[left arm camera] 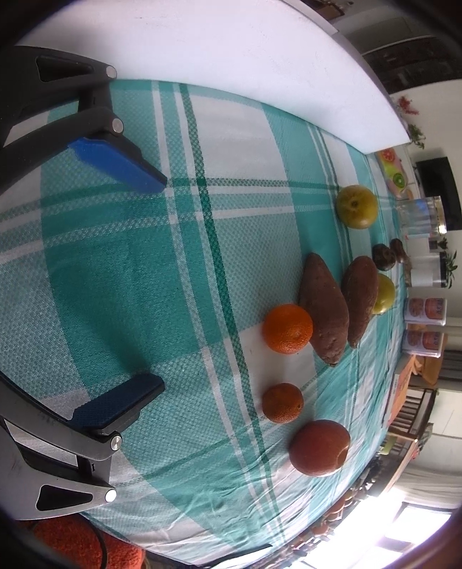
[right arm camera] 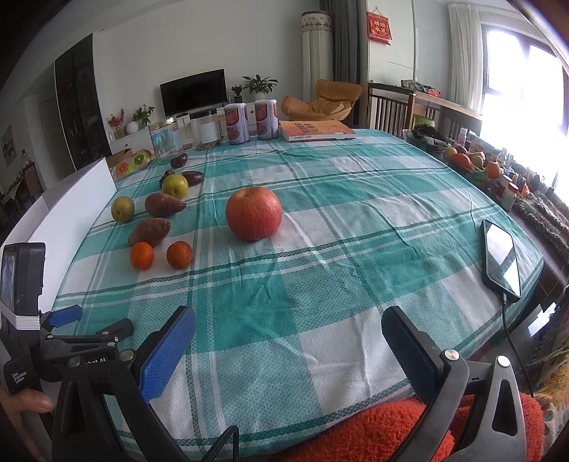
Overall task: Organize fruits
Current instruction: 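Move the left gripper to the small orange and close on it, then carry the orange toward the white box with left while right grasps the sweet potato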
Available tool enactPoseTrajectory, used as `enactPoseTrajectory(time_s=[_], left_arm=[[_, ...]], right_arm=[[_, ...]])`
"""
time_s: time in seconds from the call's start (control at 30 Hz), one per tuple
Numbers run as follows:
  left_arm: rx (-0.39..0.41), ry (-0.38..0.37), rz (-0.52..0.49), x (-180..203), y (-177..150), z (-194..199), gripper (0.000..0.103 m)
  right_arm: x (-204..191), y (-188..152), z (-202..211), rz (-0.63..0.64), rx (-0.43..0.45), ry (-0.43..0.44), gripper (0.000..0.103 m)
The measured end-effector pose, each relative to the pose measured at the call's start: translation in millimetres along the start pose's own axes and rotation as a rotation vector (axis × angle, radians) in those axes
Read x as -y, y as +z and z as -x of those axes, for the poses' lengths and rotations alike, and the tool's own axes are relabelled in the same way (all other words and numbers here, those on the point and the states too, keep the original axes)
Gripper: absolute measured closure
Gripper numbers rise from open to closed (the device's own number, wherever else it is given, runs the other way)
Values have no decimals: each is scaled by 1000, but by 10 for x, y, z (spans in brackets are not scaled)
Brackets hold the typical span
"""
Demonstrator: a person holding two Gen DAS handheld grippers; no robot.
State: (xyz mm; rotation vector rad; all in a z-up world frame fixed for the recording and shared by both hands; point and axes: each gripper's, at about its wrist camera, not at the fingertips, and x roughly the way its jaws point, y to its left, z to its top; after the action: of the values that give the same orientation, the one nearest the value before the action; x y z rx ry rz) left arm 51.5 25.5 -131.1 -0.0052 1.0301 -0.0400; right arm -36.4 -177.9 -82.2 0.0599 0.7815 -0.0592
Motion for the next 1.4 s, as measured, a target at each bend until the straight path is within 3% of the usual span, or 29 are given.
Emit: enactPoseTrajectory(time_s=[0.13, 0.23, 0.4, 0.67, 0.7, 0.73, 0.8, 1.07, 1.17, 1.27, 1.33, 1.4], left_arm=[[-8, -131, 23, -38, 254, -42, 2], [31, -174, 13, -15, 467, -58, 3], [53, -171, 2, 27, 722, -222, 3], [78, -144, -50, 120, 750, -295, 6], [85, -141, -59, 133, 747, -282, 15], [85, -139, -69, 147, 742, -278, 39], [56, -146, -82, 163, 731, -326, 64], [81, -148, -44, -24, 633, -93, 69], [74, -190, 11, -218, 525, 110, 69], [75, -213, 28, -323, 381, 284, 69], [79, -217, 27, -372, 300, 383, 69], [85, -218, 32, -401, 249, 464, 69]], right_arm=[[10, -6, -6, -2, -3, 2, 0], [10, -6, -11, -2, -6, 2, 0], [27, -9, -8, -7, -7, 3, 0], [31, -6, -49, -13, -26, 3, 0], [28, -7, -51, -11, -27, 2, 0], [26, -7, -53, -10, -29, 1, 0], [22, -6, -60, -9, -32, -1, 0], [23, 2, -92, -6, -47, 11, 0], [-24, 57, -140, 12, -74, 70, 0], [-198, 264, -247, 46, -94, 213, 0], [-415, 520, -352, 79, -96, 305, 0], [-800, 804, -582, 202, -149, 377, 0]])
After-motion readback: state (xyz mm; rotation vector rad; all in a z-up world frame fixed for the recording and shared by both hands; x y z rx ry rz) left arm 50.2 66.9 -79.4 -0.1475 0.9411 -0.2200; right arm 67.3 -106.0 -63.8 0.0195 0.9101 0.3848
